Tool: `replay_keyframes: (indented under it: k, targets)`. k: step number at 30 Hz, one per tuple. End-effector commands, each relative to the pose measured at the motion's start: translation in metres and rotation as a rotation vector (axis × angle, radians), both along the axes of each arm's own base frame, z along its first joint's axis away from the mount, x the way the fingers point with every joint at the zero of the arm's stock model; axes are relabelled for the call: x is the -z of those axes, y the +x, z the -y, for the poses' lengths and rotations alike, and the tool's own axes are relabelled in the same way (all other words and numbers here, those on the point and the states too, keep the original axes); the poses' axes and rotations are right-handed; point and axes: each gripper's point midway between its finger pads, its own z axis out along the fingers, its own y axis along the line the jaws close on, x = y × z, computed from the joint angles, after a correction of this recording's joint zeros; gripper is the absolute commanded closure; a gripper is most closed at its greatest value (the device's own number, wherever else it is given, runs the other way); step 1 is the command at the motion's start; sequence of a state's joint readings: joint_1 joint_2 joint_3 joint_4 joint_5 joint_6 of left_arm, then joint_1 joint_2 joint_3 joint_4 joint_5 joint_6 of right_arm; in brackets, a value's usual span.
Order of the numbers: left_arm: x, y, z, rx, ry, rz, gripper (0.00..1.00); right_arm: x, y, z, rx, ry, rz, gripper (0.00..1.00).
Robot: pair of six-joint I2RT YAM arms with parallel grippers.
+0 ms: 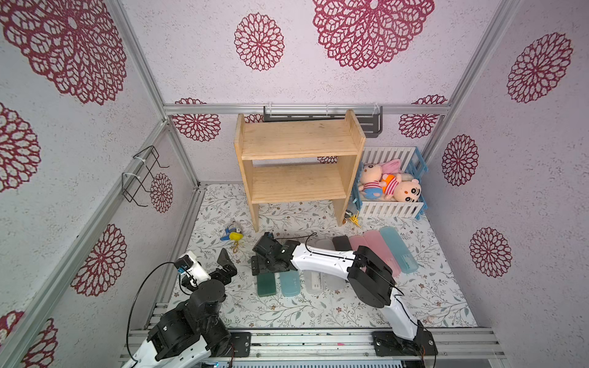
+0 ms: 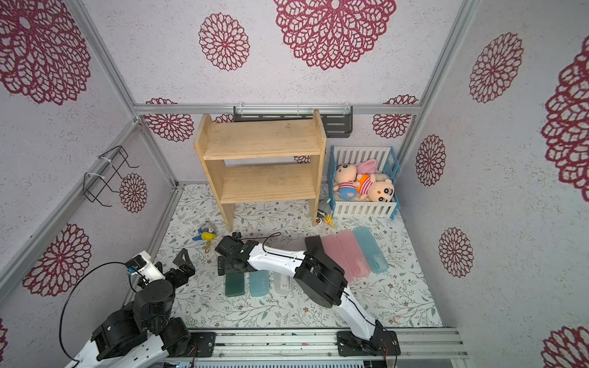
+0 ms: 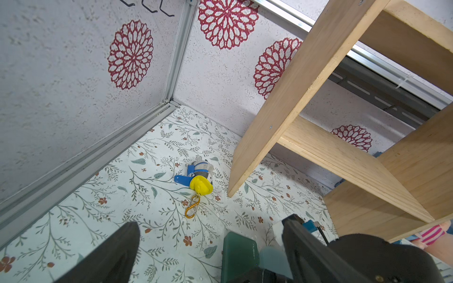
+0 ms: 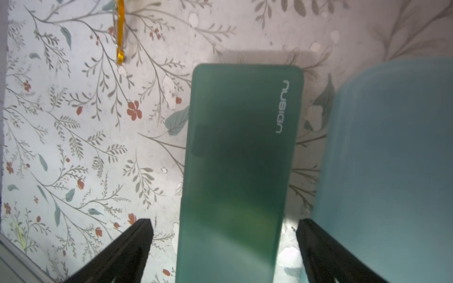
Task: Remove the pencil cases from the shelf
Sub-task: Place the pencil case at the center of the board, then reset both arms
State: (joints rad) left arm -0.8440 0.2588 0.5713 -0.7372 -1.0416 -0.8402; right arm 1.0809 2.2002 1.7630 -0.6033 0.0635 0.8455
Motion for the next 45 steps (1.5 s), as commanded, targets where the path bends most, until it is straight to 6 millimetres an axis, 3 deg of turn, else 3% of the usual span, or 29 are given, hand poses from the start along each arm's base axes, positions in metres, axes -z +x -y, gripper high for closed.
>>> replay_keyframes:
  k: [1, 5, 7, 10, 14, 19, 21, 23, 25, 32, 36, 41, 45]
  targets:
    - [-0.002, 0.002, 0.001, 0.000, 0.048, 0.006, 0.03, -0.058, 0.012, -0.008, -0.010, 0.071, 0.139, 0.01]
    - [-0.018, 0.015, 0.012, 0.000, 0.100, 0.068, 0.03, -0.133, 0.018, -0.001, -0.048, 0.113, 0.372, 0.01]
    - [-0.027, 0.028, 0.025, 0.036, 0.145, 0.082, 0.03, -0.171, 0.017, 0.014, -0.047, 0.118, 0.501, 0.01]
    - [-0.032, 0.053, 0.039, 0.077, 0.192, 0.040, 0.03, -0.217, 0.014, 0.056, -0.007, 0.141, 0.667, 0.01]
    - [-0.029, 0.089, 0.049, 0.118, 0.246, -0.022, 0.03, -0.244, 0.016, 0.133, 0.086, 0.116, 0.801, 0.01]
    - [-0.040, 0.100, 0.019, 0.037, 0.276, -0.039, 0.03, -0.293, 0.008, 0.245, 0.278, 0.096, 1.017, 0.01]
    - [-0.041, 0.100, 0.002, -0.001, 0.272, -0.033, 0.03, -0.305, 0.015, 0.298, 0.403, 0.064, 1.062, 0.01]
    - [-0.039, 0.102, -0.013, -0.028, 0.264, -0.035, 0.03, -0.307, 0.027, 0.346, 0.521, 0.026, 1.065, 0.01]
    - [-0.031, 0.110, -0.025, -0.038, 0.262, -0.051, 0.03, -0.299, 0.042, 0.381, 0.581, -0.018, 1.057, 0.01]
    - [0.008, 0.133, -0.078, -0.118, 0.236, -0.089, 0.03, -0.246, 0.104, 0.448, 0.560, -0.104, 1.001, 0.01]
    - [0.030, 0.141, -0.090, -0.107, 0.295, -0.096, 0.03, -0.204, 0.125, 0.468, 0.560, -0.136, 1.039, 0.01]
    - [0.057, 0.148, -0.097, -0.083, 0.304, -0.101, 0.03, -0.143, 0.133, 0.488, 0.566, -0.188, 1.048, 0.01]
    - [0.070, 0.150, -0.097, -0.064, 0.321, -0.087, 0.03, -0.122, 0.126, 0.492, 0.567, -0.183, 1.083, 0.01]
